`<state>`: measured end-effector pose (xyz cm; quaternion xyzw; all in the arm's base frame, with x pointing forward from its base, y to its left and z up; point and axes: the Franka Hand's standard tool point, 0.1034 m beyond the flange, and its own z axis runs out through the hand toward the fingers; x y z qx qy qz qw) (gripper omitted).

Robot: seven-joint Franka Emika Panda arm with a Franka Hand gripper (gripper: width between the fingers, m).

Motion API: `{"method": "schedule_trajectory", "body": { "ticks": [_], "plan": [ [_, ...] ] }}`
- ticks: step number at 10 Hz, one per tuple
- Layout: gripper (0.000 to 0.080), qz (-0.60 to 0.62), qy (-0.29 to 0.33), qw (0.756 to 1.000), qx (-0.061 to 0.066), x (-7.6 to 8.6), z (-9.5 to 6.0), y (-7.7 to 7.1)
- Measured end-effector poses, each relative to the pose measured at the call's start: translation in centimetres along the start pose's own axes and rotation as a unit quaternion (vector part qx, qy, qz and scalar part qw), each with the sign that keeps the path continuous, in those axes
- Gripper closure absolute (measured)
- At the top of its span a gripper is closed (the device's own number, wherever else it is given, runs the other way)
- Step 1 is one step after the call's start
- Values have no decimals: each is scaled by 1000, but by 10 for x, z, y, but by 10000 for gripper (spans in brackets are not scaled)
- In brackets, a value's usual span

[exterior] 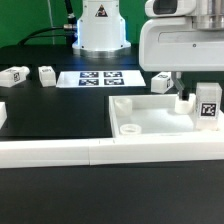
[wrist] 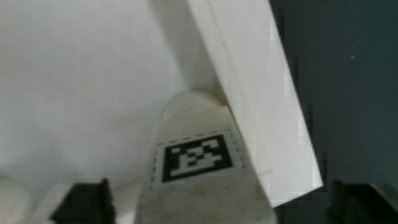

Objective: Assemble square table

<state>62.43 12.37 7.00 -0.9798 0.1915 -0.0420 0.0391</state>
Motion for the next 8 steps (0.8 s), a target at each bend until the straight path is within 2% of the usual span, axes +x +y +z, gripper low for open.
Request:
{"method": "schedule_trajectory", "body": {
  "ticks": [1, 2, 3, 5, 7, 8],
  "plan": [
    [348, 17, -1, 1000, 1, 0, 0, 0],
    [348, 57, -1, 998, 1, -1, 0, -1],
    [508, 86, -1, 996, 1, -1, 1, 0],
    [508, 180, -2, 984, 2, 0, 0, 0],
    [508, 308, -12, 951, 4, 0, 0, 1],
    [508, 375, -18, 927, 8, -1, 0, 0]
  ]
}}
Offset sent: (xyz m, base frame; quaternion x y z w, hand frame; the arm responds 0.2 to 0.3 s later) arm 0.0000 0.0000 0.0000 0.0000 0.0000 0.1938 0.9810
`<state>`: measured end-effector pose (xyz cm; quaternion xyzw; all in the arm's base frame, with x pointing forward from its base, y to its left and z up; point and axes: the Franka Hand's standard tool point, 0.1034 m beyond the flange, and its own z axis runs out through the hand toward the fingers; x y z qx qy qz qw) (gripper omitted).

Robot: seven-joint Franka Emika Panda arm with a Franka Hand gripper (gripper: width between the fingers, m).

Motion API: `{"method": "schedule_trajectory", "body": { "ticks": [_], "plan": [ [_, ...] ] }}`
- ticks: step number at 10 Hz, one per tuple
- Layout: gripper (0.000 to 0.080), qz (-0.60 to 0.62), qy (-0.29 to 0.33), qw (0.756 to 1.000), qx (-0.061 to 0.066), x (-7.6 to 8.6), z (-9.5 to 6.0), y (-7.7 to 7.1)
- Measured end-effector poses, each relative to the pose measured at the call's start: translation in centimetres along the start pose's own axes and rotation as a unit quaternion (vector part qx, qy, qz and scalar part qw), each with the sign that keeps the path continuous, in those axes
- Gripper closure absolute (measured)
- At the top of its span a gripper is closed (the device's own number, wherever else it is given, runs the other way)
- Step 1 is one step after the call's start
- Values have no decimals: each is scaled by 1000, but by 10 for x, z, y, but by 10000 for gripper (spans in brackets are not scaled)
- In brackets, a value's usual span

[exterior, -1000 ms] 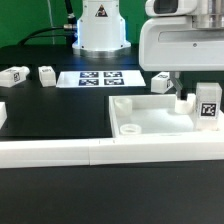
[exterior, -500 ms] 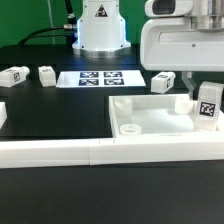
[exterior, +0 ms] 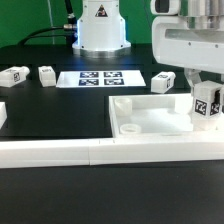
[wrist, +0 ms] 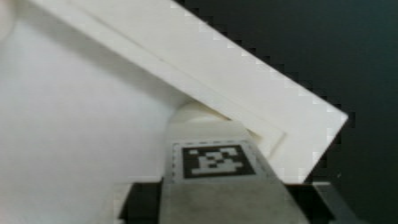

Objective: Assemble square table

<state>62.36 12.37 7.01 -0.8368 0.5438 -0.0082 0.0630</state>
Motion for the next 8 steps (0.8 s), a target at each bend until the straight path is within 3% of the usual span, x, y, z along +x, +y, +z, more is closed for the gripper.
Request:
{"method": "schedule_trajectory", "body": {
  "ticks": [2, 4, 8],
  "plan": [
    [508, 153, -17, 988, 6, -2, -1, -2],
    [508, 285, -22, 958, 15, 0, 0, -5],
    [508, 417, -23, 908, 15, 7, 1, -3]
  ]
}}
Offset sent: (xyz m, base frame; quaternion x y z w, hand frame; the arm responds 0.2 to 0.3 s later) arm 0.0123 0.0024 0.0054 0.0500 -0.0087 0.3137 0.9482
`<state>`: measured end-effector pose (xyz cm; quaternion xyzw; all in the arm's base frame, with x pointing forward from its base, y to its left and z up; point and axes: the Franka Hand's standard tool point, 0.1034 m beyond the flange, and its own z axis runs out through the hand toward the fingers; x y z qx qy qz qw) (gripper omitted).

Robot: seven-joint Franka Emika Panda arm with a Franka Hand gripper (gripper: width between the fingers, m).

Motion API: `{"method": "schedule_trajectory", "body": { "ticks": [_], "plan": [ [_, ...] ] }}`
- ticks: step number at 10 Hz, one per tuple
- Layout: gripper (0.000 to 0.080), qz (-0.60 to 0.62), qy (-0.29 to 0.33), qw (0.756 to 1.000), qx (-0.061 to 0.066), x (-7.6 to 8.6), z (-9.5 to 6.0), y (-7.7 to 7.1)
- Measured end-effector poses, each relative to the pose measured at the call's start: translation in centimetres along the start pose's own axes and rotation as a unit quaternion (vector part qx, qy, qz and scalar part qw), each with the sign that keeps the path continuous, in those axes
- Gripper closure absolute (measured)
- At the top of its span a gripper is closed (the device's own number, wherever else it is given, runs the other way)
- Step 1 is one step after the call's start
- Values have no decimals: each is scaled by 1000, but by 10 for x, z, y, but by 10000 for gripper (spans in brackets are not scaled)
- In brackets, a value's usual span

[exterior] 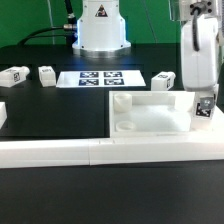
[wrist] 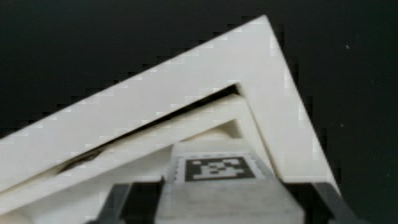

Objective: Assemble square table

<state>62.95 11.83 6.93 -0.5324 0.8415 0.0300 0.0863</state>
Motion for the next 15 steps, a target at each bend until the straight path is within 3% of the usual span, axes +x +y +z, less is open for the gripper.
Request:
{"method": "schedule_trajectory", "body": {
  "ticks": [3, 6, 9, 10, 15],
  "plan": [
    [508, -7, 4, 1000, 1, 2, 0, 0],
    [191, -26, 3, 1000, 0, 0, -4, 5],
    [152, -52, -9, 999, 1, -4, -36, 24],
    [152, -57, -11, 998, -2, -6, -41, 26],
    [150, -58, -9, 998, -4, -5, -37, 27]
  ]
}}
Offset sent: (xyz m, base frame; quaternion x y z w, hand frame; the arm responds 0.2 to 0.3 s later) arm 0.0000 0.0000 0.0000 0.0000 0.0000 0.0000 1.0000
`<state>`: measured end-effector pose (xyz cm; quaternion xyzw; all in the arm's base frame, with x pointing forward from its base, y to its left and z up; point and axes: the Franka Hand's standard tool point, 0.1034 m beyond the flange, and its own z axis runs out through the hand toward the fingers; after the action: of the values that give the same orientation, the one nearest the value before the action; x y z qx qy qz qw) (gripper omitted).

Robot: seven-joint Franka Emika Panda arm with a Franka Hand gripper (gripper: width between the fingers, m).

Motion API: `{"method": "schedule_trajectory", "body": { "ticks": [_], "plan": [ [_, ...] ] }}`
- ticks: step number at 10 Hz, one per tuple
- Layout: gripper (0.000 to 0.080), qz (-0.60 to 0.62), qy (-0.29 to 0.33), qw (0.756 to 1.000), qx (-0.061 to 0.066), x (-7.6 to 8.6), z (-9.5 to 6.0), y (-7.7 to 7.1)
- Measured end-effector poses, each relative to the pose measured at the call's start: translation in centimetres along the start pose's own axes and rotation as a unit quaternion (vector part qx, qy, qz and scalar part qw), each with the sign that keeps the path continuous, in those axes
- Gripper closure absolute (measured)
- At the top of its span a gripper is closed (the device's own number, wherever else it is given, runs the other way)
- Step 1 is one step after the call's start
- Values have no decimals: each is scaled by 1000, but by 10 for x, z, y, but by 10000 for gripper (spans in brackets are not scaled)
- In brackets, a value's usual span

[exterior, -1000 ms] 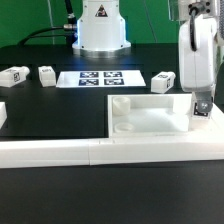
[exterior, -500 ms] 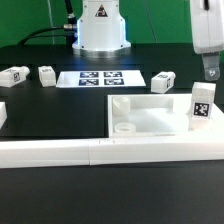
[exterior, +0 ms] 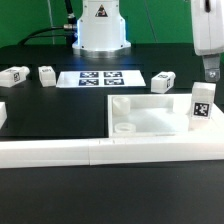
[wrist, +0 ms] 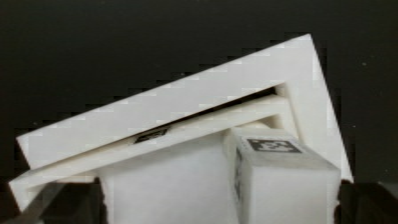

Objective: Assemble square table

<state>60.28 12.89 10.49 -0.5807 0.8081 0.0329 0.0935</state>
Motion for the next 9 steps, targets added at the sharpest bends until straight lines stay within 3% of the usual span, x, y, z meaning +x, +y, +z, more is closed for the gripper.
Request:
{"method": "schedule_trajectory", "body": {
  "ticks": [1, 2, 3, 6, 9],
  "plan": [
    [150, -3, 0, 1000, 0, 0, 0, 1],
    [150, -25, 1, 1000, 8, 0, 1, 8],
    [150, -34, 3, 999, 9, 3, 1, 23],
    [150, -169, 11, 986, -5, 20, -1, 56],
    [150, -271, 13, 963, -9, 18, 1, 58]
  ]
}}
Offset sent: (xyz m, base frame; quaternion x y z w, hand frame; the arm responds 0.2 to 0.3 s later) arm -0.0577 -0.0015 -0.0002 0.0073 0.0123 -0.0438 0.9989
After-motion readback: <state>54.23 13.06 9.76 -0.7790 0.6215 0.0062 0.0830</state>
